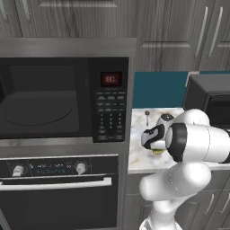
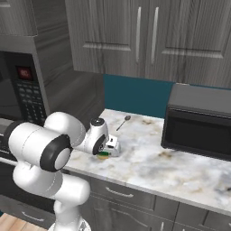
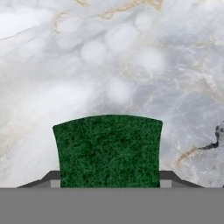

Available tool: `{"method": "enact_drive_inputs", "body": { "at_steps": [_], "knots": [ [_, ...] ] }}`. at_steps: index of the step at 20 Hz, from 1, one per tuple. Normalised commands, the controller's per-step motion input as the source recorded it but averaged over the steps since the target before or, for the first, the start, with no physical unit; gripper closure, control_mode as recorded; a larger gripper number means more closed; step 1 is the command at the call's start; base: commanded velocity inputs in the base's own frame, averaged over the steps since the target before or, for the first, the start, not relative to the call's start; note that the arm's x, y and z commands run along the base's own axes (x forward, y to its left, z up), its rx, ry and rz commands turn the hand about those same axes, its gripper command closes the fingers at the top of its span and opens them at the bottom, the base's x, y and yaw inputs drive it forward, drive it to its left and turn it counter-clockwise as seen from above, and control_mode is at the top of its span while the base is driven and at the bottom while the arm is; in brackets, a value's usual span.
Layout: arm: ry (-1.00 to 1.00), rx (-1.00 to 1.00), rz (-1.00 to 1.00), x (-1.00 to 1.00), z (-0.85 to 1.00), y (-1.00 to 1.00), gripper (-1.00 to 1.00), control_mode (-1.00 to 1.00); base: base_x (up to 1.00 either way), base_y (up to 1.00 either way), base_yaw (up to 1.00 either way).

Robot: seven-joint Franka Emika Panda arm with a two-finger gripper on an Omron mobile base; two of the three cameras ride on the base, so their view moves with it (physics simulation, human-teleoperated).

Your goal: Place the sponge inside the microwave to prepare for sanitizing.

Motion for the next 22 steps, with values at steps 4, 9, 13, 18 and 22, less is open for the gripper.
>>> {"method": "enact_drive_inputs", "body": {
  "at_steps": [4,9,13,18,22],
  "knots": [
    [0.03,0.0,0.0,-0.26,0.61,-0.08,1.0,-1.0,0.0,0.0,0.0],
    [0.1,0.0,-0.03,-0.51,0.91,-0.12,1.0,-1.0,0.0,0.0,0.0],
    [0.09,0.0,-0.03,-0.62,0.99,-0.03,1.0,-1.0,0.0,0.0,0.0],
    [0.04,0.0,-0.07,-0.94,0.9,0.0,1.0,-1.0,0.0,0.0,0.0],
    [0.07,0.0,-0.08,-1.0,0.85,0.0,1.0,-1.0,0.0,0.0,0.0]
  ]
}}
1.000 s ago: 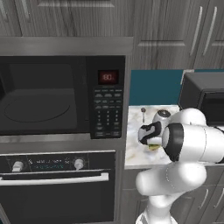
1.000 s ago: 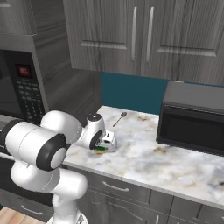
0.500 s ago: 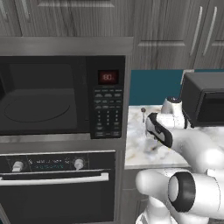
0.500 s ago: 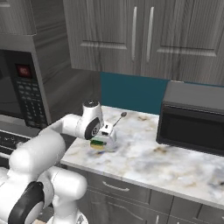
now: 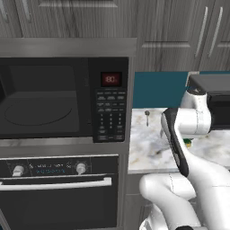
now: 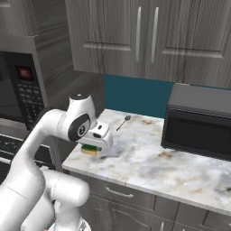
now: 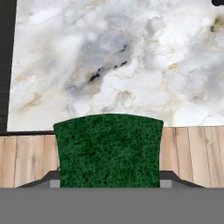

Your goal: Place the sponge inside the microwave to prepare for sanitizing.

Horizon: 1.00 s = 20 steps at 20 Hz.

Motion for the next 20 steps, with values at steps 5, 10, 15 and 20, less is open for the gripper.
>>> {"method": "enact_drive_inputs", "body": {
  "at_steps": [5,10,15,20],
  "knots": [
    [0.01,0.0,-0.02,-0.99,0.49,0.15,1.0,-1.0,0.0,0.0,0.0],
    [0.0,0.0,0.0,-0.62,0.14,0.39,1.0,-1.0,0.0,0.0,0.0],
    [0.01,0.0,0.0,-0.05,0.0,0.15,1.0,-1.0,0.0,0.0,0.0],
    [0.0,0.0,0.0,0.0,0.0,0.02,1.0,-1.0,0.0,0.0,0.0]
  ]
}}
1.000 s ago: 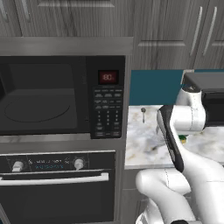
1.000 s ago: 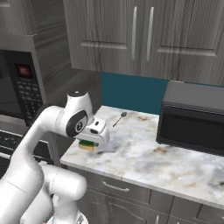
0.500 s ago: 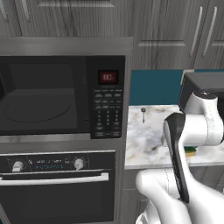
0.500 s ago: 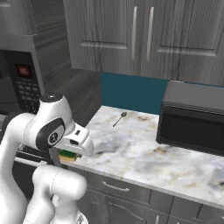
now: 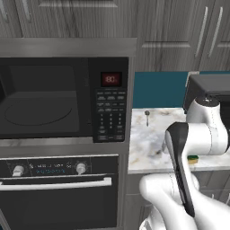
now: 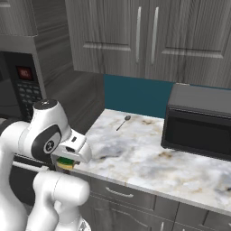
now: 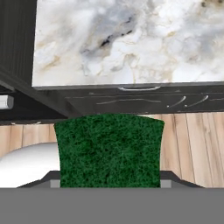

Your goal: Place the sponge inside the microwave to prepare for sanitizing.

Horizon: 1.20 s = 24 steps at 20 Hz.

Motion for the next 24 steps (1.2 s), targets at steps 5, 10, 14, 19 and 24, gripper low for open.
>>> {"method": "enact_drive_inputs", "body": {
  "at_steps": [5,10,14,19,24],
  "knots": [
    [0.0,0.0,0.0,-0.03,-0.01,0.0,1.0,1.0,-0.25,0.09,-0.02],
    [0.0,0.0,0.0,0.0,0.0,0.0,1.0,1.0,-0.15,0.66,0.0],
    [0.0,0.0,0.0,0.0,0.0,0.0,1.0,1.0,0.0,0.88,0.0],
    [0.0,0.0,0.0,0.0,0.0,0.0,1.0,1.0,0.0,0.75,0.0],
    [0.0,0.0,0.0,0.0,0.0,0.0,1.0,1.0,0.0,0.52,0.0]
  ]
}}
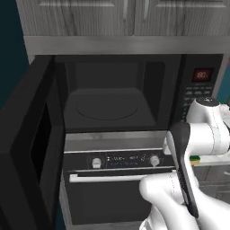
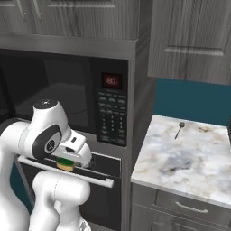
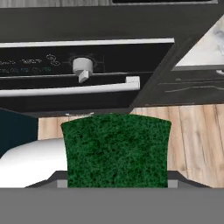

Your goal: Place the sponge inside the microwave to prepare for sanitizing.

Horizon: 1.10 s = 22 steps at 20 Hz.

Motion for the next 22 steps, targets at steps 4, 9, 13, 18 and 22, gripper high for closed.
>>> {"method": "enact_drive_inputs", "body": {
  "at_steps": [4,9,13,18,22],
  "knots": [
    [0.0,0.0,0.0,0.0,0.0,0.0,1.0,1.0,0.0,0.47,0.0],
    [0.0,0.0,0.01,0.0,0.0,0.41,1.0,-1.0,0.0,0.0,0.0],
    [-0.01,0.0,0.08,0.01,0.0,0.59,1.0,-1.0,0.0,0.0,0.0],
    [-0.18,-0.04,0.16,0.34,0.0,0.33,1.0,-1.0,0.0,0.0,0.0],
    [-0.25,-0.06,0.03,0.46,0.01,0.22,1.0,-1.0,0.0,0.0,0.0]
  ]
}}
